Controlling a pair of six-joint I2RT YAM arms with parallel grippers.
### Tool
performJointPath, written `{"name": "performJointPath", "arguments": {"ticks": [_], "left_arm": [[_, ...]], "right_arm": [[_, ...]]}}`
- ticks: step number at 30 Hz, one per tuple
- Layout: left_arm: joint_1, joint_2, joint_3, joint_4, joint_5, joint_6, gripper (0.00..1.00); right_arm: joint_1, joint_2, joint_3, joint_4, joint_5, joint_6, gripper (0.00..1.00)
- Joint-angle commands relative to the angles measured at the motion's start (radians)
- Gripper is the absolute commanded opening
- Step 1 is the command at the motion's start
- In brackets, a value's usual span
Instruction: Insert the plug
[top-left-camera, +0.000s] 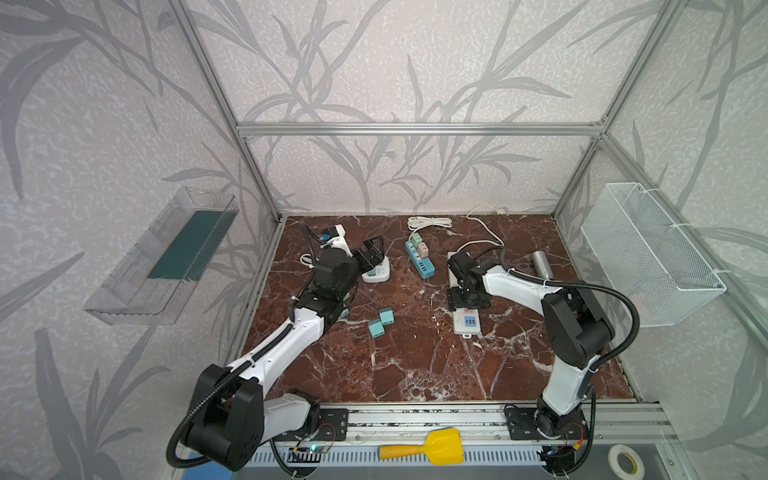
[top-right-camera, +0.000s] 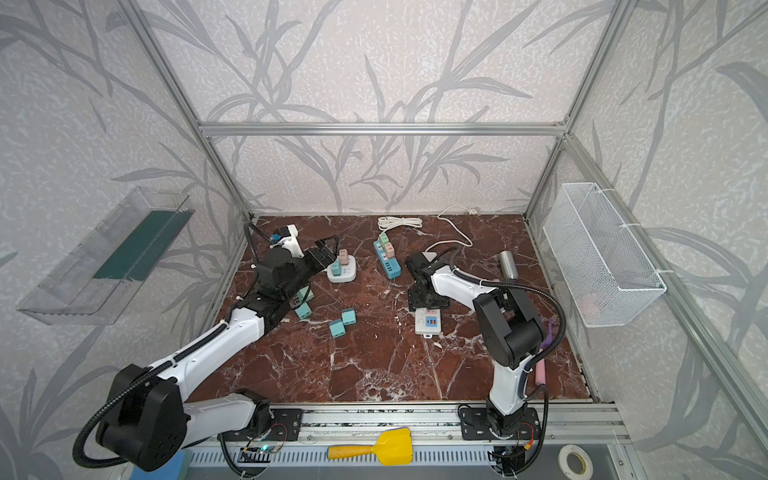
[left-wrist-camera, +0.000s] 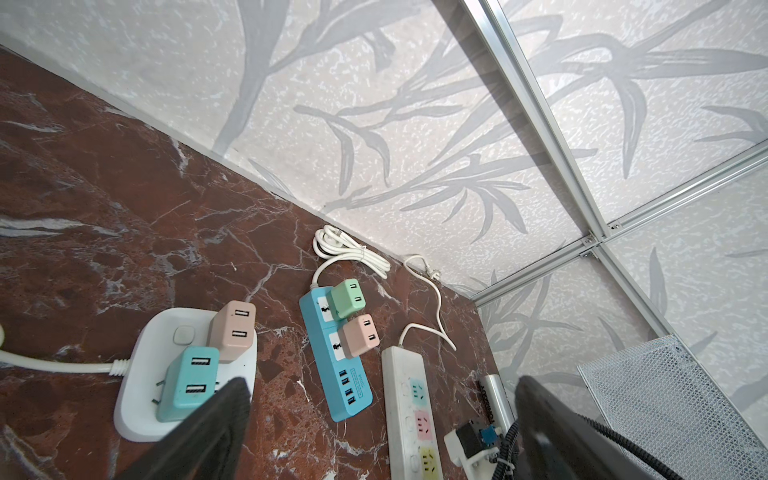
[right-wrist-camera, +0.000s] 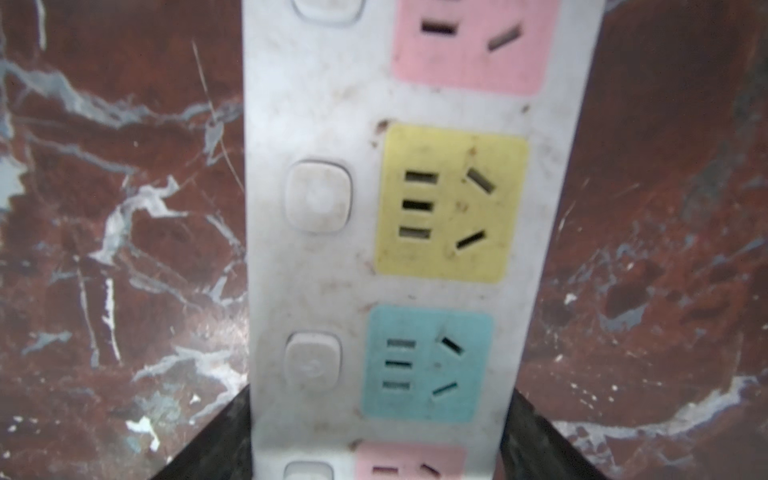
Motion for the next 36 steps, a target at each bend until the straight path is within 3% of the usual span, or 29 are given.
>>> {"name": "performJointPath", "arguments": {"ticks": [1,4,9,11,14,18,21,28,33,36], "left_arm": [[0.004,-0.041,-0.009,0.018,-0.033,0.014,0.99],[0.004,-0.056,-0.015,0.027,-0.052,0.048,0.99],[0.004,-0.09,-0.008,-0.005,-0.092,0.144,0.99],[0.017,-0.098,-0.016,-0.004,-0.122,0.119,0.99],[0.063,-0.084,0.006,-0.007,-0.037,0.112,0.99],[0.113,-0.036,0.055,-0.021,0.11,0.089,0.99],[0.114,-0.036,0.038,-0.01,0.114,0.167,0.99],[0.108,-0.077,0.195,-0.684,-0.14,0.217,0.86],[0.095,-0.166,0.109,-0.911,-0.261,0.179,0.76],[0.086,-0.203,0.028,-0.948,-0.241,0.119,0.68]], "right_arm": [[-0.004,-0.055,0.004,-0.01,0.027,0.012,0.87],[-0.003,-0.088,0.034,-0.048,0.019,-0.025,0.93],[-0.003,-0.201,0.069,-0.092,-0.008,-0.094,0.94],[-0.004,-0.269,0.064,-0.07,-0.026,-0.122,0.94],[-0.002,-0.389,0.002,0.051,-0.074,-0.144,0.93],[0.042,-0.491,-0.19,0.374,-0.115,-0.118,0.86],[0.066,-0.493,-0.247,0.446,-0.097,-0.122,0.85],[0.062,-0.495,-0.34,0.521,-0.171,-0.109,0.87],[0.062,-0.572,-0.433,0.635,-0.186,-0.115,0.82],[0.063,-0.608,-0.486,0.674,-0.161,-0.114,0.79]]}}
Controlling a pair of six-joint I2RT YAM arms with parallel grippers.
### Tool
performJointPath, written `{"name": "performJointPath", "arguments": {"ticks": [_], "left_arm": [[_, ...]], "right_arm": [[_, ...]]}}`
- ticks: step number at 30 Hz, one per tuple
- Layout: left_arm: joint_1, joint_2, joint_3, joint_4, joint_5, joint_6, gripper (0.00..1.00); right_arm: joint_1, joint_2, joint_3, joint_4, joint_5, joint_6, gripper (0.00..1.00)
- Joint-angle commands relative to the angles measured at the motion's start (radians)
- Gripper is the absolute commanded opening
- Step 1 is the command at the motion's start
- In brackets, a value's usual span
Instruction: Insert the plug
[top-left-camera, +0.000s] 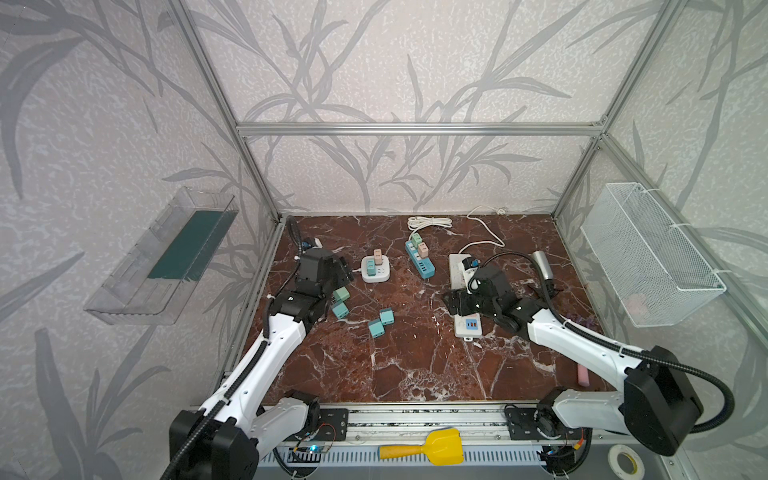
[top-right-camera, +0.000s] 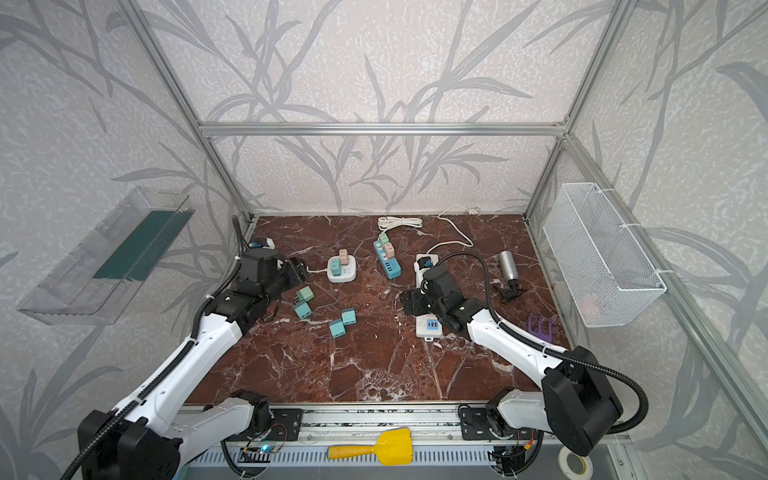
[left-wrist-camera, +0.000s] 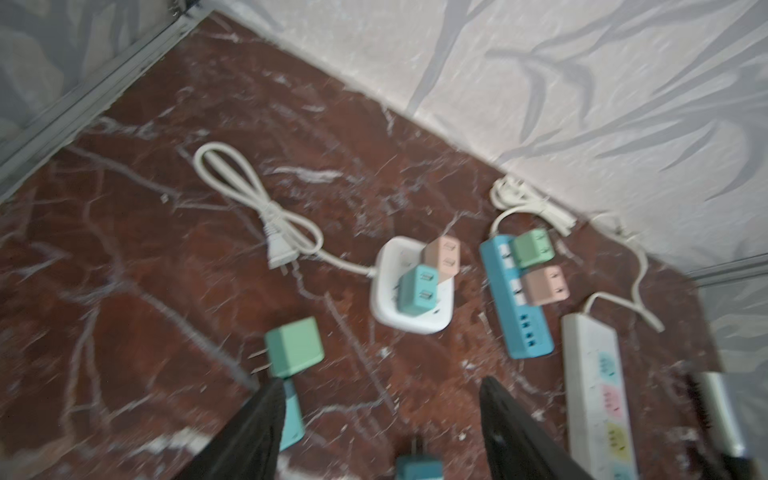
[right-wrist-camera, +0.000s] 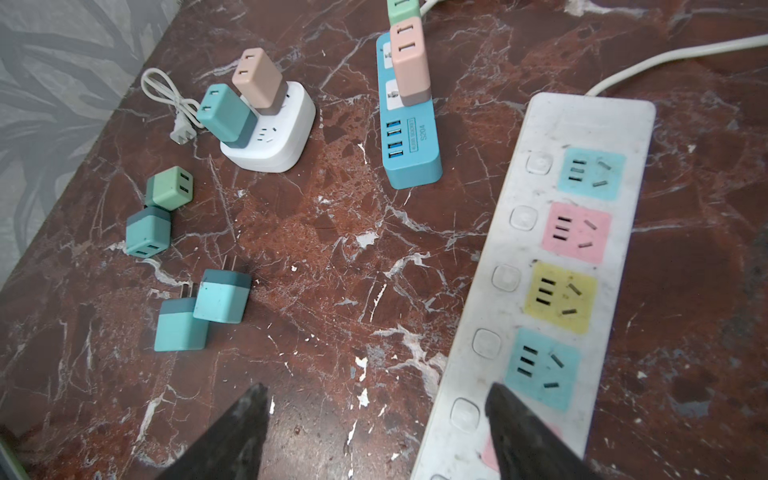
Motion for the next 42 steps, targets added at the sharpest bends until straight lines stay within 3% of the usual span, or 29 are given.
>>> {"name": "performJointPath", "arguments": {"ticks": [1,4,7,10,13,16,21,27,30,42], "left_arm": [[-0.02,-0.03,-0.075,-0.189,-0.044,-0.062,0.67],[-0.069,-0.031,-0.113,-0.187,0.025,-0.108,0.66],[-0.143,-0.01,-0.137,-0.172,-0.022,-0.148,0.65],[-0.145,0.046,-0.156,-0.159,-0.069,-0.186,0.67],[-0.145,0.113,-0.129,-0.156,-0.093,-0.163,0.7],[-0.152,0.19,-0.094,-0.112,0.021,-0.123,0.7],[-0.289,0.332,0.022,-0.122,0.012,-0.077,0.69],[-0.381,0.49,0.138,-0.137,0.004,-0.014,0.7],[-0.395,0.55,0.177,-0.13,0.049,-0.004,0.7],[-0.41,0.631,0.213,-0.142,0.056,-0.026,0.71]], "right_arm": [[-0.002,-0.053,-0.053,0.103,0.013,-0.002,0.78],[-0.002,-0.044,-0.094,0.153,0.03,0.014,0.78],[-0.002,-0.033,-0.099,0.173,0.021,0.031,0.78],[-0.003,-0.032,-0.109,0.179,0.039,0.038,0.78],[-0.002,-0.042,-0.121,0.179,0.065,0.042,0.79],[-0.003,-0.056,-0.127,0.176,0.088,0.041,0.8],[-0.002,-0.074,-0.134,0.172,0.11,0.043,0.82],[-0.002,-0.076,-0.133,0.167,0.112,0.043,0.83],[-0.002,-0.077,-0.13,0.164,0.105,0.043,0.84],[-0.002,-0.079,-0.127,0.156,0.092,0.037,0.89]]}}
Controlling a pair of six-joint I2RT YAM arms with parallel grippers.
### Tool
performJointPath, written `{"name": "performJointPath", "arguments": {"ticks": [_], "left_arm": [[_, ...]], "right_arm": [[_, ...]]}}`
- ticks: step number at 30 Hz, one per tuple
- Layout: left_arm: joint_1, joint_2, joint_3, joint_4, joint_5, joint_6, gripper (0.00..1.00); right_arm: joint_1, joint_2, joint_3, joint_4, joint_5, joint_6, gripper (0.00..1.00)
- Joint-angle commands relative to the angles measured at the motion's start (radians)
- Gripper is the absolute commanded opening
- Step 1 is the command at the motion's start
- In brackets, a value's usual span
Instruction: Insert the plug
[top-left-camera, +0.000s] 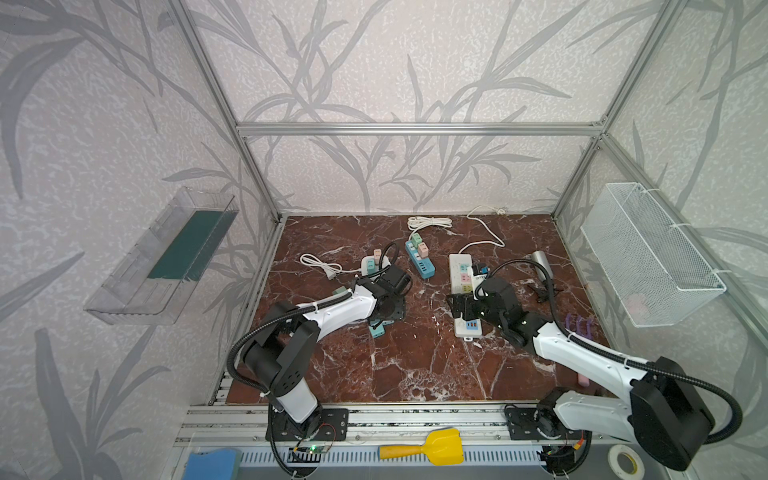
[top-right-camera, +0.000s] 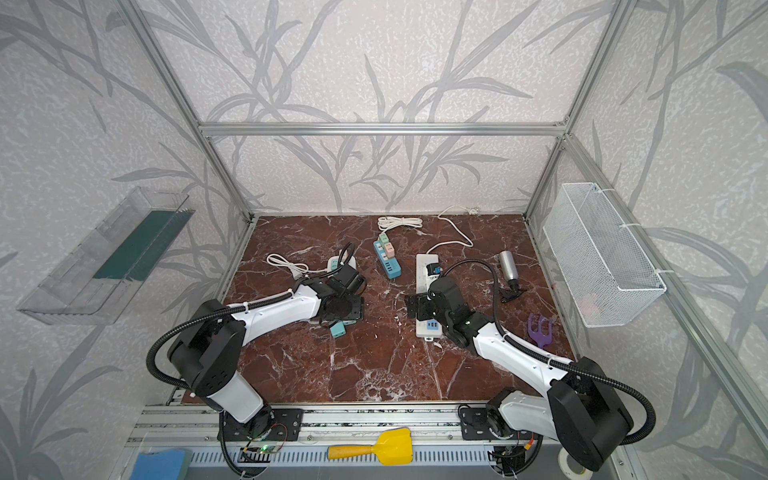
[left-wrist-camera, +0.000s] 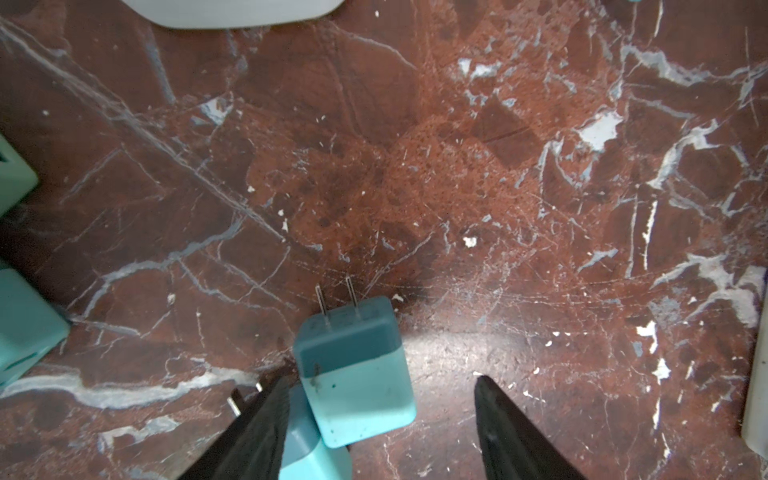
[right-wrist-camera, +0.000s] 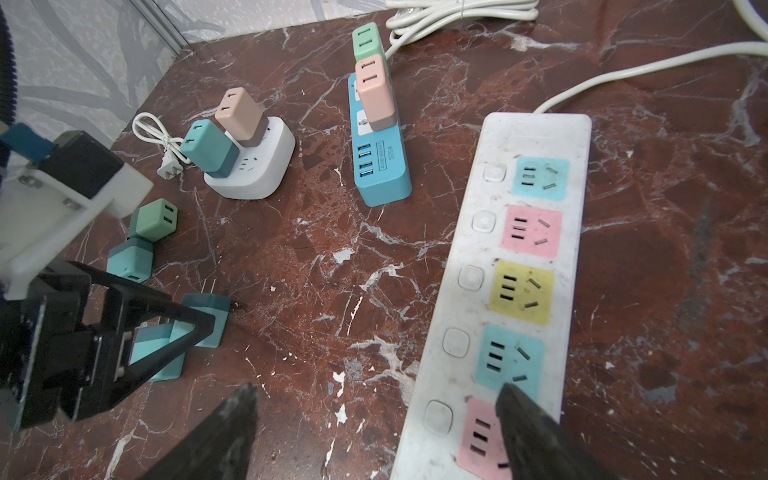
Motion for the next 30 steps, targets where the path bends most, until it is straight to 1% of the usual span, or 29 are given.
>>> {"name": "performJointPath", "arguments": {"ticks": [1,3,6,10,15,18,23,26,30], "left_arm": [[-0.008,0.017,0.021,-0.015,0.02,-0.007,0.71],[-0.014,0.03,0.028,-0.013,0.034,-0.013,0.71],[-0.035,0.045,0.05,-0.045,0.022,-0.011,0.72],[-0.047,0.039,0.047,-0.053,0.034,-0.014,0.73],[-0.095,0.047,0.047,0.006,0.081,-0.066,0.74],[-0.131,0.061,0.066,0.02,0.086,-0.09,0.74],[-0.152,0.058,0.05,0.097,0.13,-0.128,0.74],[-0.152,0.051,0.04,0.155,0.157,-0.12,0.74],[-0.147,0.019,0.046,0.206,0.176,-0.06,0.74]], "right_arm": [[-0.003,-0.026,-0.001,0.005,0.001,0.002,0.9],[-0.003,-0.027,0.0,0.005,0.003,0.0,0.9],[-0.002,-0.027,-0.001,-0.001,0.019,0.006,0.9],[-0.002,-0.026,0.002,-0.004,0.021,0.007,0.9],[-0.003,-0.03,0.001,-0.006,0.031,0.005,0.9],[-0.002,-0.03,0.001,-0.009,0.039,0.003,0.9],[-0.002,-0.036,0.001,-0.015,0.049,0.001,0.9],[-0.001,-0.045,-0.002,-0.017,0.057,0.0,0.9],[-0.001,-0.056,-0.005,-0.021,0.07,-0.001,0.9]]}}
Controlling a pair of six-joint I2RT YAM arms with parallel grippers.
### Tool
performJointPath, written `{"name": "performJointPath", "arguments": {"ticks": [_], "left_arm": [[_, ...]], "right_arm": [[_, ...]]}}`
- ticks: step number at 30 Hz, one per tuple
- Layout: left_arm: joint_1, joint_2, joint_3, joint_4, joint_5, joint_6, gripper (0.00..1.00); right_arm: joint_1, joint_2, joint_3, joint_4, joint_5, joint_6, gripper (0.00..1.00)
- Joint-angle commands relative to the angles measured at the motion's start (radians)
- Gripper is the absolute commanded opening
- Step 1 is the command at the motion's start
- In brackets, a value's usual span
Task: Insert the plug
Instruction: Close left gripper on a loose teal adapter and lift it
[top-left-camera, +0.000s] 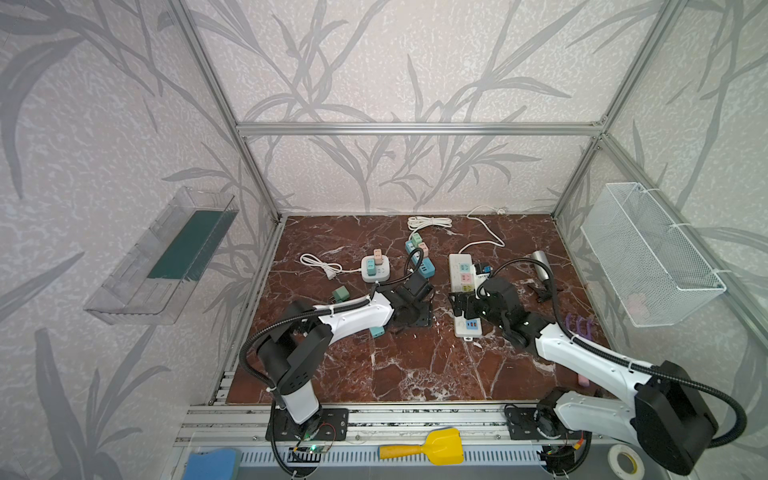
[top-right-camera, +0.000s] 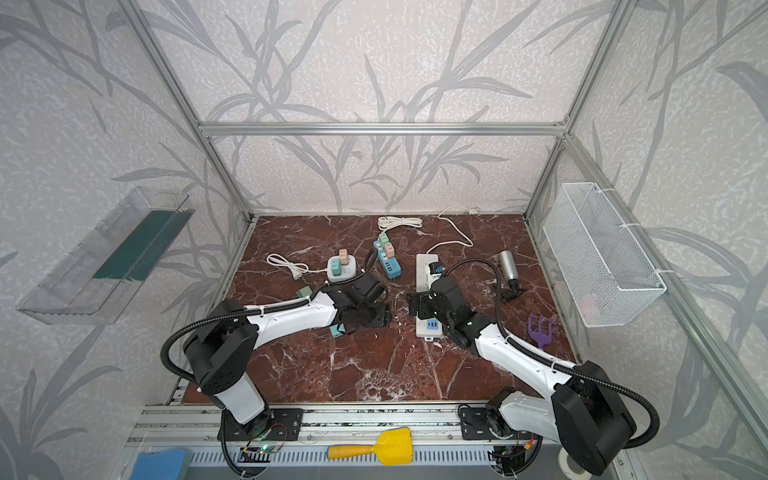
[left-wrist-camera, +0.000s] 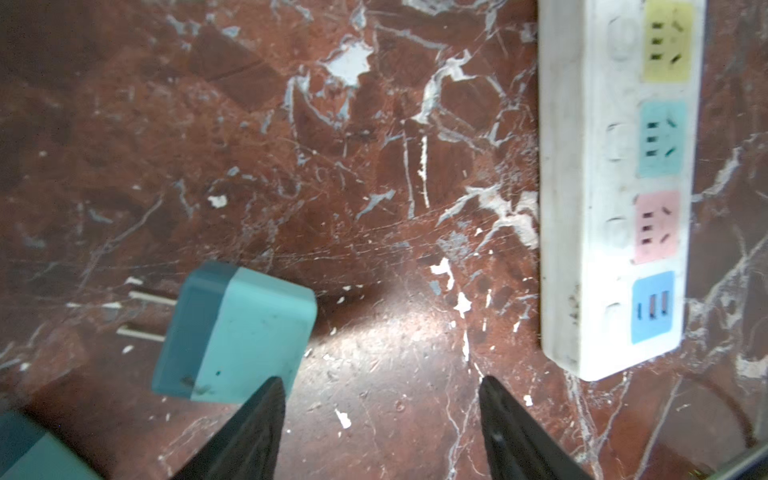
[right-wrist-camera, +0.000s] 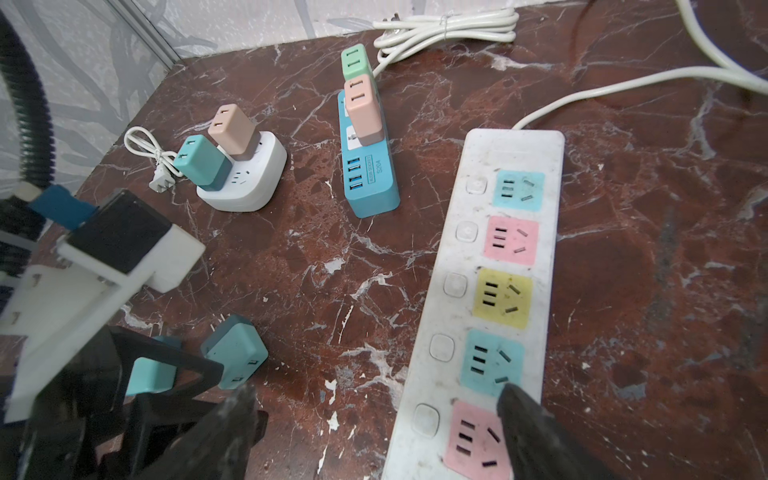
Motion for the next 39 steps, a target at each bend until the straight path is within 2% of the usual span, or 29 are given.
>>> {"name": "performJointPath", "arguments": {"ticks": [1,3,5,7,9,11,13,15,24,35,39], "left_arm": [[0.014,-0.04,0.009,0.047,0.005,0.04,0.74],[0.038,-0.053,0.024,0.009,-0.06,0.047,0.74],[0.076,-0.053,0.033,-0.018,-0.08,0.071,0.75],[0.121,-0.035,0.041,-0.023,-0.049,0.107,0.75],[0.169,0.007,0.066,-0.025,0.062,0.202,0.75],[0.193,0.065,0.131,-0.103,0.128,0.282,0.75],[0.189,0.125,0.208,-0.2,0.132,0.348,0.75],[0.189,0.166,0.241,-0.228,0.153,0.369,0.75],[0.186,0.204,0.231,-0.205,0.153,0.347,0.75],[0.149,0.088,0.064,-0.147,0.173,0.292,0.75],[0.114,0.014,-0.008,-0.076,0.194,0.201,0.74]], "right_arm": [[-0.002,-0.028,-0.005,-0.013,0.027,-0.001,0.9],[-0.001,-0.029,-0.005,-0.013,0.027,-0.003,0.9],[-0.002,-0.028,-0.004,-0.013,0.033,-0.003,0.9],[-0.003,-0.03,0.001,-0.029,0.061,0.0,0.91],[-0.003,-0.036,0.0,-0.039,0.085,0.0,0.92],[-0.003,-0.037,-0.005,-0.034,0.085,0.0,0.93],[-0.002,-0.03,-0.003,-0.033,0.083,-0.001,0.93],[-0.003,-0.017,0.005,-0.037,0.073,-0.007,0.93],[-0.003,0.004,0.016,-0.042,0.056,-0.008,0.93],[-0.003,-0.004,0.011,-0.028,0.032,-0.013,0.93],[-0.002,-0.008,0.007,-0.024,0.03,-0.017,0.93]]}}
